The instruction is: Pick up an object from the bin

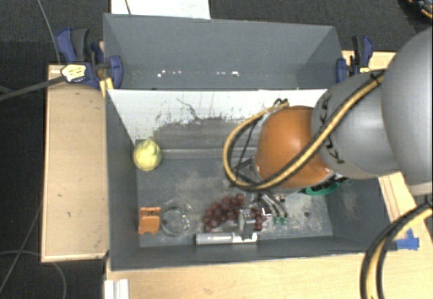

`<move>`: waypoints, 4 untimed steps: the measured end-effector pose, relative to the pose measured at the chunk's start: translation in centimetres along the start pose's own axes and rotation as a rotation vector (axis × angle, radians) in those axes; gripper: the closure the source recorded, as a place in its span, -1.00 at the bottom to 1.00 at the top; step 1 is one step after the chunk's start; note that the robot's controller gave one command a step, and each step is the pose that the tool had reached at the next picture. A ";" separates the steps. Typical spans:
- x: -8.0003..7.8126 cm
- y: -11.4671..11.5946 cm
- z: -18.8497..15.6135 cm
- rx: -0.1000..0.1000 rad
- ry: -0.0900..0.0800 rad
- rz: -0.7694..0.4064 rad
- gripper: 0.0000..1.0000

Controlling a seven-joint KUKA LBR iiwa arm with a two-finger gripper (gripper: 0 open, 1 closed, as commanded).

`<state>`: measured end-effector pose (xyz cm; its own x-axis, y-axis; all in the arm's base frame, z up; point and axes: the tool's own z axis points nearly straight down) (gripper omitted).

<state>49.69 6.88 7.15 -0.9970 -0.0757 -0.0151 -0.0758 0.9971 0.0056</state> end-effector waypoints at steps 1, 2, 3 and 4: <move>0.1 -0.6 -0.1 0.004 0.002 0.129 -1.00; -0.1 0.0 -0.1 -0.001 -0.003 0.005 -1.00; 0.0 -0.5 -0.1 0.002 0.000 0.118 1.00; 0.0 -0.5 -0.1 0.002 0.000 0.119 1.00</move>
Offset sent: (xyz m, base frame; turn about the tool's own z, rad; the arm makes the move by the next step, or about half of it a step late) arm 0.0000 -0.0001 0.0000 0.0018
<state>49.71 6.42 7.25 -0.9990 0.0435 -0.0142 0.0435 0.9990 0.0050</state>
